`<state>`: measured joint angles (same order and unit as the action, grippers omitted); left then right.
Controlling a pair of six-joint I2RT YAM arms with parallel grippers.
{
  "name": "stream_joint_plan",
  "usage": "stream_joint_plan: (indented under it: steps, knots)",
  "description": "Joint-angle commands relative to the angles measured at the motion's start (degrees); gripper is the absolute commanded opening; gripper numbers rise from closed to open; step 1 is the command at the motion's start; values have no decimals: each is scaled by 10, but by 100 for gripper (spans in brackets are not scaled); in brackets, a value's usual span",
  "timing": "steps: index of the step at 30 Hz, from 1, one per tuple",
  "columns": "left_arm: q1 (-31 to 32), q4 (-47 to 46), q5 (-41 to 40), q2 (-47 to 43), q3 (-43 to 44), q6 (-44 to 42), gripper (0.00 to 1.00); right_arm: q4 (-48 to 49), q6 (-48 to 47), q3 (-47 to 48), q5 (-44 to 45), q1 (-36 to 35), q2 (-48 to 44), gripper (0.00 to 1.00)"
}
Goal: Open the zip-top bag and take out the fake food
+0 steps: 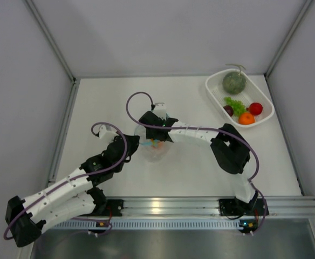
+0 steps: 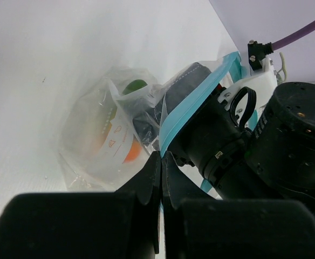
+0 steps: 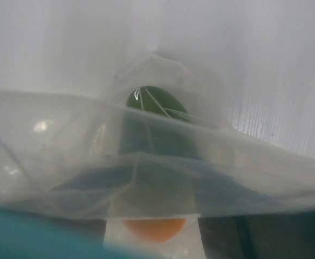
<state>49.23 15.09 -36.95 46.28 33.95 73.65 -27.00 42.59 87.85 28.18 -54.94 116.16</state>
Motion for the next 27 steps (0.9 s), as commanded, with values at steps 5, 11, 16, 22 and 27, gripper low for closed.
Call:
stream_joint_plan:
  steps: [5, 11, 16, 22, 27]
  knots:
    - [2, -17, -8, -8, 0, -9, 0, -29, -10, 14, -5, 17, 57, 62]
    - [2, -17, -11, -24, -5, -14, 0, -22, -15, 8, -8, 19, 59, 62]
    - [2, -17, -9, -21, -1, -15, 0, -15, -21, -3, -7, 19, 57, 63]
    - [2, -18, -11, -15, 5, -19, 0, -20, -29, -1, -12, 19, 72, 65]
    - [2, -18, -21, -18, 12, -33, 0, -20, -33, 0, -16, 20, 70, 61]
